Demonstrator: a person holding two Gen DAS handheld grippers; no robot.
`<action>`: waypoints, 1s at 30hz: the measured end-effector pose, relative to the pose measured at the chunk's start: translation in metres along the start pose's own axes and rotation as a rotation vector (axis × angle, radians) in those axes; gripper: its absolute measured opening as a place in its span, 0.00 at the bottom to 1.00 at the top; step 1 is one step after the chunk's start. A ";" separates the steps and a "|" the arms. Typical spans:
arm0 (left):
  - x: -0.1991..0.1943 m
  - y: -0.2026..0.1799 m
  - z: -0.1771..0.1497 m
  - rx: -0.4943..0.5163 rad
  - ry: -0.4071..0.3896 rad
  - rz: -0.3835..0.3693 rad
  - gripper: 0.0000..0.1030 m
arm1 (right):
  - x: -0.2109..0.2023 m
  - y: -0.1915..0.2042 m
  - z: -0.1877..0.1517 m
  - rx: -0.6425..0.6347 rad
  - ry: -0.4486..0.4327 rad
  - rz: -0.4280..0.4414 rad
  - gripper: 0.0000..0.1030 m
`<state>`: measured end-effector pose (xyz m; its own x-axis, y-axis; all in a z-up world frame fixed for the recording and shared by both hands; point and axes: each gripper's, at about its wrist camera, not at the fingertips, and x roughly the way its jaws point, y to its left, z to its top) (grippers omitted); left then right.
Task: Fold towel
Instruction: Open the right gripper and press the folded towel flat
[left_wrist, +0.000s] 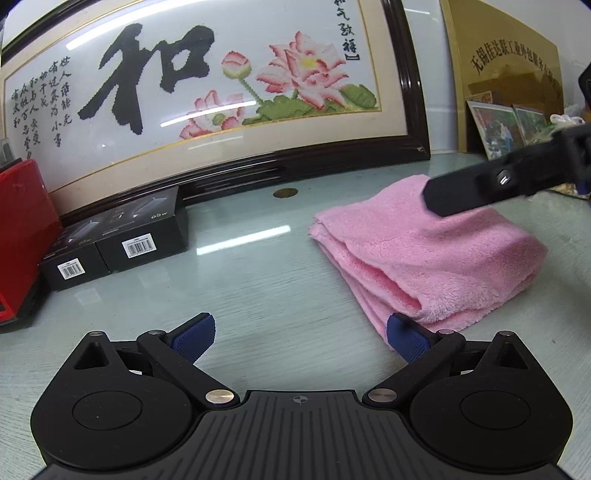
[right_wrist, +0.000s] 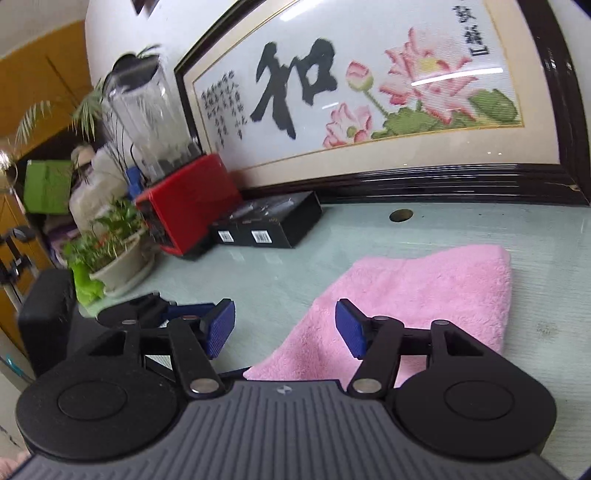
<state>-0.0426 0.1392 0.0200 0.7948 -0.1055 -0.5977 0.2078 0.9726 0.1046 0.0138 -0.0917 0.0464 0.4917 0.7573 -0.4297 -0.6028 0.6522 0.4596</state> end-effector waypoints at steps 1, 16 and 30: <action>-0.002 0.003 0.000 -0.018 -0.012 0.000 0.98 | -0.002 -0.004 0.001 0.018 0.000 0.005 0.61; 0.010 -0.035 0.009 0.075 -0.067 -0.073 0.98 | -0.030 -0.070 -0.018 0.315 0.005 0.122 0.75; 0.017 -0.030 0.009 0.023 -0.028 -0.057 1.00 | -0.019 -0.075 0.024 0.238 -0.019 0.019 0.76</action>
<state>-0.0305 0.1061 0.0138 0.7969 -0.1670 -0.5805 0.2663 0.9597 0.0894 0.0642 -0.1543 0.0386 0.4949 0.7688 -0.4050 -0.4480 0.6251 0.6391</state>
